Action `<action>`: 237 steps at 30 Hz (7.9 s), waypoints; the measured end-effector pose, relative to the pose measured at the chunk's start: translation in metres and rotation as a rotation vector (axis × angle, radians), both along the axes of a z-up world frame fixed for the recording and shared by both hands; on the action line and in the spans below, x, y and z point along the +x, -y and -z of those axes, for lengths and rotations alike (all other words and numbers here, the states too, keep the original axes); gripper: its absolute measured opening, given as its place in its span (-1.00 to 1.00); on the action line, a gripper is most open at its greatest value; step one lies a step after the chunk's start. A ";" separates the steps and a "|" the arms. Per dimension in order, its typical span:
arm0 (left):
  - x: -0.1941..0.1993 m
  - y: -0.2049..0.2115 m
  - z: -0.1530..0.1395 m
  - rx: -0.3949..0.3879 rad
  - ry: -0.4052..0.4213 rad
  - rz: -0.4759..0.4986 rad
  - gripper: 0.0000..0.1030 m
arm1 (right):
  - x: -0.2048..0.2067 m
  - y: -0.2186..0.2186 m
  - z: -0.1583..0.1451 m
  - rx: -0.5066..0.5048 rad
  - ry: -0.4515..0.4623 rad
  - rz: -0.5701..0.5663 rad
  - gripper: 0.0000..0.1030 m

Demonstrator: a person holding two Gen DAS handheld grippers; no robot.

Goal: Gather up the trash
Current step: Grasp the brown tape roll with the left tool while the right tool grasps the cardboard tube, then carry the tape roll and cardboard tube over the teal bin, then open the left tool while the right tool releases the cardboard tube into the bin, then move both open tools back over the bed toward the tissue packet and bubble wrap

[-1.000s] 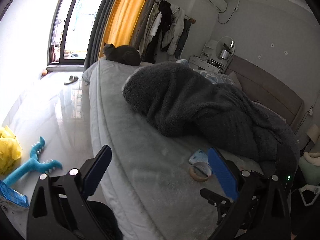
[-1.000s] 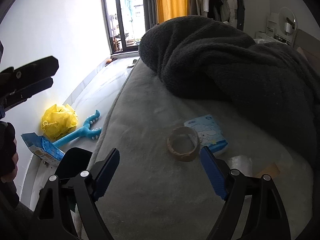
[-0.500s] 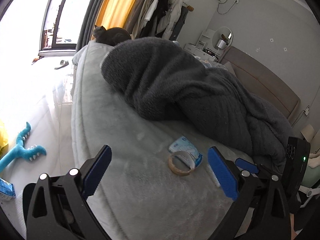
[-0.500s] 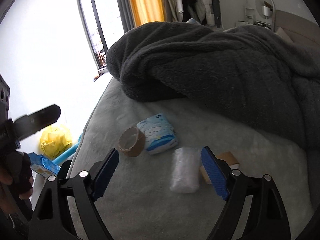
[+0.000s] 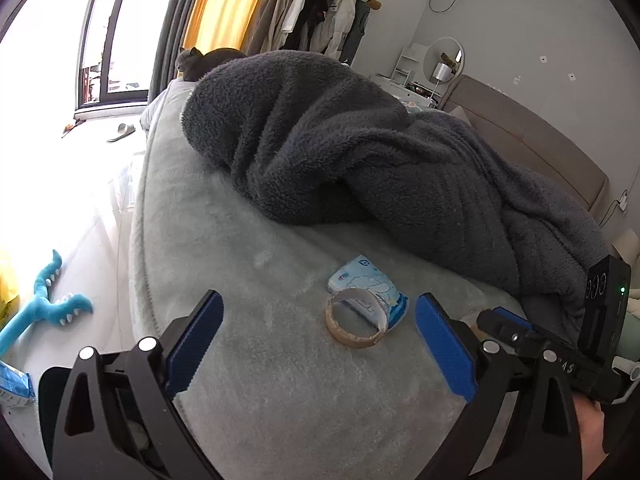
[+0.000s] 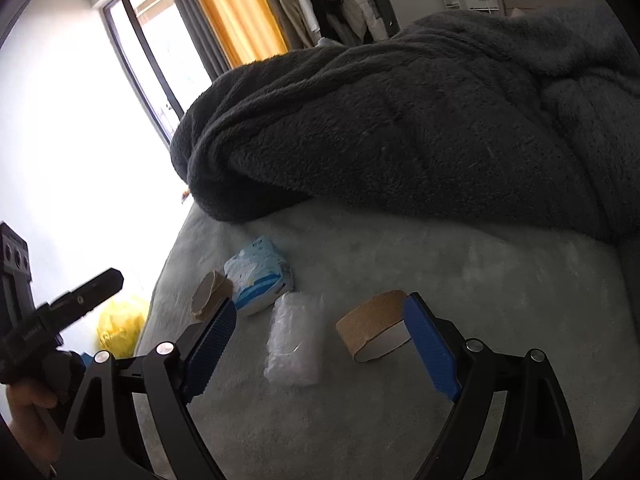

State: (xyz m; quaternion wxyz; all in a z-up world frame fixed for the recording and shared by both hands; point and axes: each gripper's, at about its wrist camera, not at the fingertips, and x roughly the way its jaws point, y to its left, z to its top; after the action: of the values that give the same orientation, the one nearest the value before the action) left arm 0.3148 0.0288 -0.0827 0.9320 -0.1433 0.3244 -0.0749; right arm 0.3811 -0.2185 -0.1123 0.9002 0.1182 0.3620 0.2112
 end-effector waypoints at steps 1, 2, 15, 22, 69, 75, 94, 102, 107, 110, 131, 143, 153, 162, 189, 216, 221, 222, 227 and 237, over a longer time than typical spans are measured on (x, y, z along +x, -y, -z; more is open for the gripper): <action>0.001 0.002 0.002 -0.004 -0.001 0.004 0.90 | 0.001 0.004 0.001 0.012 0.004 0.006 0.69; 0.002 0.004 0.004 -0.007 -0.002 0.007 0.90 | 0.002 0.008 0.002 0.021 0.004 0.010 0.69; 0.014 0.022 0.026 -0.062 -0.029 0.031 0.90 | 0.016 0.030 0.019 0.106 -0.049 0.002 0.69; 0.018 0.035 0.036 -0.058 -0.015 0.039 0.89 | 0.023 0.027 0.029 0.129 -0.069 -0.041 0.54; 0.021 0.035 0.050 -0.154 -0.026 0.076 -0.03 | -0.017 0.026 -0.005 0.135 -0.028 0.043 0.14; -0.003 0.036 0.040 -0.101 0.006 0.118 -0.04 | -0.046 0.022 -0.016 0.079 -0.012 0.117 0.14; -0.072 0.007 0.019 0.048 0.028 0.125 -0.04 | -0.127 -0.026 -0.042 -0.060 0.048 0.174 0.14; -0.097 -0.030 0.023 0.132 -0.016 0.066 -0.03 | -0.137 -0.063 -0.042 -0.051 0.029 0.094 0.14; -0.107 -0.058 0.028 0.160 -0.060 0.023 -0.03 | -0.143 -0.088 -0.046 -0.034 0.039 0.045 0.14; -0.111 -0.074 0.034 0.163 -0.097 -0.009 -0.03 | -0.145 -0.103 -0.050 -0.042 0.057 0.016 0.14; -0.127 -0.155 0.089 0.165 -0.305 -0.113 -0.03 | -0.142 -0.203 -0.043 -0.059 0.061 -0.145 0.14; -0.134 -0.194 0.134 0.131 -0.482 -0.142 -0.03 | -0.143 -0.261 -0.030 -0.087 0.051 -0.251 0.14; -0.144 -0.213 0.162 0.082 -0.599 -0.126 0.00 | -0.137 -0.291 -0.012 -0.095 -0.002 -0.302 0.14; -0.155 -0.245 0.149 0.030 -0.519 -0.217 0.53 | -0.132 -0.313 0.008 -0.118 -0.068 -0.335 0.14; -0.184 -0.290 0.080 0.077 -0.263 -0.288 0.66 | -0.123 -0.379 0.109 -0.299 -0.338 -0.426 0.14; -0.192 -0.267 -0.006 0.070 0.079 -0.314 0.75 | -0.129 -0.375 0.109 -0.336 -0.344 -0.463 0.35; -0.185 -0.246 -0.028 0.093 0.136 -0.290 0.82 | -0.135 -0.360 0.074 -0.282 -0.222 -0.494 0.37; -0.183 -0.240 -0.032 0.097 0.146 -0.279 0.82 | -0.135 -0.356 0.068 -0.271 -0.198 -0.495 0.39; -0.175 -0.215 -0.048 0.105 0.189 -0.237 0.85 | -0.134 -0.329 0.032 -0.239 -0.074 -0.468 0.44; -0.157 -0.165 -0.064 0.136 0.228 -0.167 0.90 | -0.112 -0.258 -0.018 -0.246 0.096 -0.308 0.53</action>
State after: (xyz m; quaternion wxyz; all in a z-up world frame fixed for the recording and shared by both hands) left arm 0.1583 0.1940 -0.0190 0.9733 -0.0970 0.2079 0.0091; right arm 0.2691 0.0391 -0.0941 0.8812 -0.0595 0.3554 0.3061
